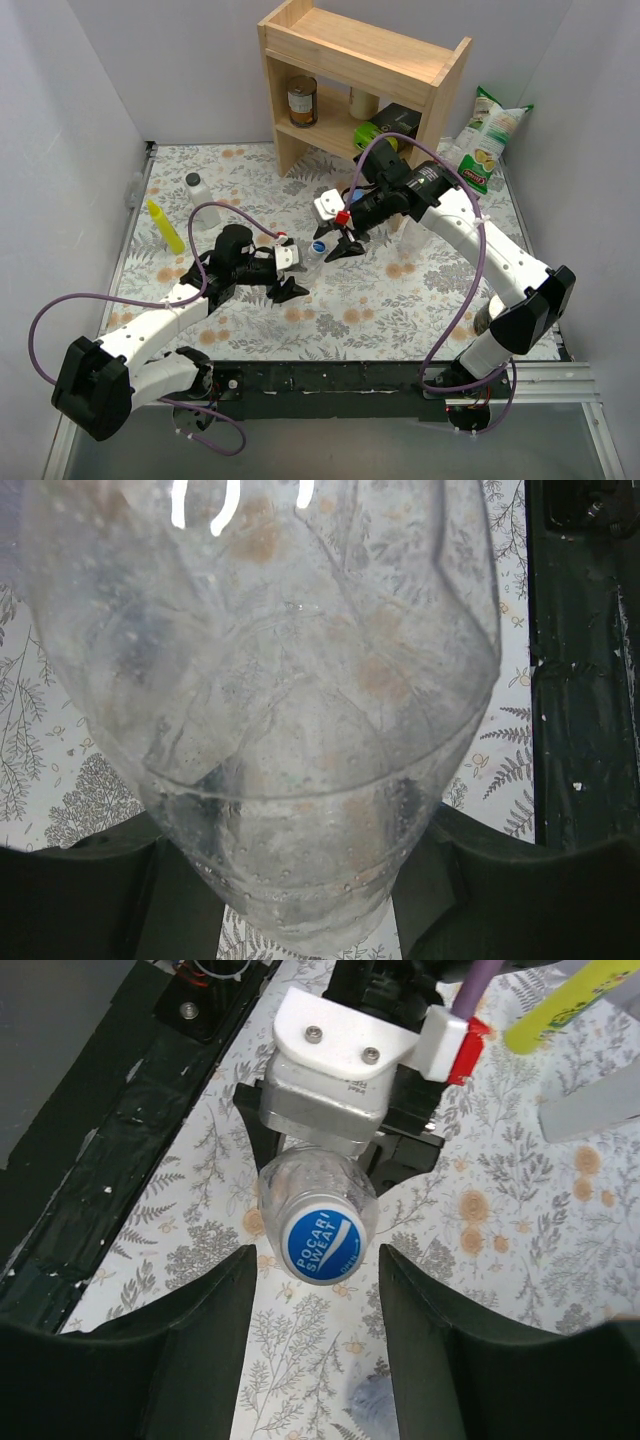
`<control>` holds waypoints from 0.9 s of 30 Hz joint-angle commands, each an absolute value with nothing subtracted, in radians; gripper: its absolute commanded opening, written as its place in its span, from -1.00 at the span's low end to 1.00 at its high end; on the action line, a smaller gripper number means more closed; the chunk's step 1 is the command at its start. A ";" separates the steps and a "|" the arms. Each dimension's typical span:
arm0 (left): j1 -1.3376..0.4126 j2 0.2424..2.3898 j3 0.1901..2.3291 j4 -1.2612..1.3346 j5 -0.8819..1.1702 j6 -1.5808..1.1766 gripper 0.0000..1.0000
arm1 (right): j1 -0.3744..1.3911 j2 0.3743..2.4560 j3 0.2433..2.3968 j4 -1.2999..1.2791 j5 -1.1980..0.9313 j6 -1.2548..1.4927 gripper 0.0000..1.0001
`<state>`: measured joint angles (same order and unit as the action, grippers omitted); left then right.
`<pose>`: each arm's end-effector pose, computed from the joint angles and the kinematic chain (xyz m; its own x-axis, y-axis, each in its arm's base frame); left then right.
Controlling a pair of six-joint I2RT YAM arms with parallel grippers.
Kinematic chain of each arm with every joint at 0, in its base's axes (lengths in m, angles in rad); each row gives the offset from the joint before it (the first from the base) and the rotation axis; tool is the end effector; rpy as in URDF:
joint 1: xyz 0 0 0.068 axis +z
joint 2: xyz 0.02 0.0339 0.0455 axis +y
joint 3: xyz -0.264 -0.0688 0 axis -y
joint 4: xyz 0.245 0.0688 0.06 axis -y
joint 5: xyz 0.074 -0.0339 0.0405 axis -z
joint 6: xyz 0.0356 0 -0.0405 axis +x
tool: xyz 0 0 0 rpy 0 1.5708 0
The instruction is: Screw on the bottle caps
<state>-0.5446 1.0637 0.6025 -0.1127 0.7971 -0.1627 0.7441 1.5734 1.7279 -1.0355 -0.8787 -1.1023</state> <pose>0.1758 -0.1362 0.2353 -0.6001 0.2312 -0.7658 0.7891 0.3282 -0.5193 0.2132 0.2336 0.3999 0.4510 -0.3587 -0.8172 -0.8643 -0.4040 -0.2996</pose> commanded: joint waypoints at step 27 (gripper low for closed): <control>-0.618 1.032 0.586 0.116 0.516 -0.315 -1.00 | 0.756 1.560 1.619 -0.628 -0.794 -0.440 -0.80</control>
<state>-0.5564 1.0676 0.6029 -0.1047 0.7532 -0.1814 0.7559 1.5856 1.7008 -0.9051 -0.8997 -0.8551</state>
